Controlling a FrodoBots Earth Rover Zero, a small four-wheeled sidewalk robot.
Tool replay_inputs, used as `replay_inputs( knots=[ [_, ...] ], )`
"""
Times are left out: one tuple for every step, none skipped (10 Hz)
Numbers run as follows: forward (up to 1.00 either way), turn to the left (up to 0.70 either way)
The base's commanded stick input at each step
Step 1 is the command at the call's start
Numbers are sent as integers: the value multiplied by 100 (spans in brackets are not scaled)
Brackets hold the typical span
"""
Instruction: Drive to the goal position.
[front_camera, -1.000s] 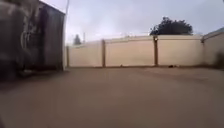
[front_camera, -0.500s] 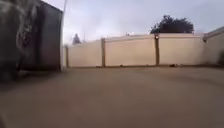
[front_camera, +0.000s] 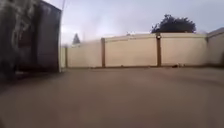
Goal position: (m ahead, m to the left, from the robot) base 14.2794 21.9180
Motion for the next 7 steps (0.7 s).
replay_inputs(
  knots=[
    [50,0],
    [50,0],
    [50,0],
    [50,0],
    [50,0],
    [50,0],
    [50,0]
  ],
)
